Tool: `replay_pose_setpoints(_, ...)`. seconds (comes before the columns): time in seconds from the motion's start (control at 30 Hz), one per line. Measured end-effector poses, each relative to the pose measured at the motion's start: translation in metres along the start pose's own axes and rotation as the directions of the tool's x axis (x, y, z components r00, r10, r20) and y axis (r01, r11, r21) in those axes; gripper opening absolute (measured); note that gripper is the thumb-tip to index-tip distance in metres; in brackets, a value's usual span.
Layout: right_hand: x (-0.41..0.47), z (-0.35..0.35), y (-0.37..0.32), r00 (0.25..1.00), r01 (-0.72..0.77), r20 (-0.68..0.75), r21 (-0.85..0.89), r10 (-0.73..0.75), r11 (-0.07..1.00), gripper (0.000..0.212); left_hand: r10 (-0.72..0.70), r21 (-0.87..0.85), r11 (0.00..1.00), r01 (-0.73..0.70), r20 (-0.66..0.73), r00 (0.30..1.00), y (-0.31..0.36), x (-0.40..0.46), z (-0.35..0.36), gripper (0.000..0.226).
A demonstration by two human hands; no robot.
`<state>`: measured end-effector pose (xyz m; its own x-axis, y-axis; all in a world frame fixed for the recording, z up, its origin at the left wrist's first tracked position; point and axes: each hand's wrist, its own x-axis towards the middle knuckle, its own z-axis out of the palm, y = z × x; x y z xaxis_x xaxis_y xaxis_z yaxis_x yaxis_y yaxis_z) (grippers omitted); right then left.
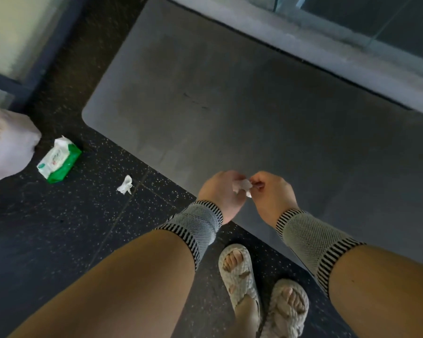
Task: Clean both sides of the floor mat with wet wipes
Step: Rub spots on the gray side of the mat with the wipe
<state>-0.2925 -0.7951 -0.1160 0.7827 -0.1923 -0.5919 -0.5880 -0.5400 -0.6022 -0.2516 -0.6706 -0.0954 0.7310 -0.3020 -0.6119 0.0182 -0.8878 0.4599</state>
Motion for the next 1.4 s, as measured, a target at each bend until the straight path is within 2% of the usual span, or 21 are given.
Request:
replay_pose_setpoints(0.13, -0.015, -0.005, 0.003, 1.000, -0.018, 0.002, 0.033, 0.018, 0.999, 0.008, 0.000, -0.016, 1.000, 0.001, 0.019, 1.000, 0.002, -0.015, 0.001, 0.028)
replay_pose_setpoints(0.27, -0.028, -0.009, 0.000, 0.999, -0.034, 0.002, 0.056, 0.034, 0.998, 0.005, 0.003, -0.053, 0.999, -0.002, 0.010, 1.000, 0.006, -0.025, -0.006, 0.018)
replay_pose_setpoints(0.47, -0.024, 0.008, -0.025, 0.994, -0.048, -0.090, 0.096, 0.057, 0.994, 0.013, 0.030, 0.032, 0.999, -0.030, -0.009, 0.999, -0.010, -0.012, -0.028, 0.007)
replay_pose_setpoints(0.67, -0.017, 0.050, -0.069, 0.951, -0.146, -0.249, 0.161, 0.184, 0.976, 0.018, 0.134, 0.053, 0.989, -0.138, 0.059, 0.989, -0.053, 0.015, -0.069, 0.012)
replay_pose_setpoints(0.77, -0.017, 0.086, -0.106, 0.926, -0.203, -0.278, 0.208, 0.257, 0.957, 0.017, 0.139, 0.023, 0.990, -0.141, 0.078, 0.987, -0.090, 0.016, -0.097, 0.014)
replay_pose_setpoints(0.87, -0.009, 0.121, -0.142, 0.914, -0.224, -0.284, 0.242, 0.290, 0.944, 0.012, 0.134, 0.067, 0.988, -0.142, 0.108, 0.985, -0.128, 0.017, -0.125, 0.014)
replay_pose_setpoints(1.03, -0.003, 0.163, -0.169, 0.932, -0.183, -0.267, 0.241, 0.246, 0.953, 0.011, 0.101, 0.153, 0.980, -0.128, 0.172, 0.980, -0.173, 0.022, -0.147, 0.013)
replay_pose_setpoints(1.13, -0.002, 0.177, -0.170, 0.932, -0.130, -0.307, 0.215, 0.193, 0.968, 0.011, 0.092, 0.192, 0.974, -0.123, 0.165, 0.982, -0.183, 0.028, -0.152, 0.014)
replay_pose_setpoints(1.27, 0.006, 0.190, -0.165, 0.931, -0.061, -0.348, 0.136, 0.106, 0.989, 0.011, 0.060, 0.137, 0.987, -0.080, 0.151, 0.987, -0.188, 0.050, -0.154, 0.010)
replay_pose_setpoints(1.4, 0.023, 0.205, -0.162, 0.933, -0.041, -0.355, 0.078, 0.066, 0.996, 0.018, 0.061, 0.082, 0.993, -0.086, 0.267, 0.962, -0.196, 0.079, -0.149, 0.015)
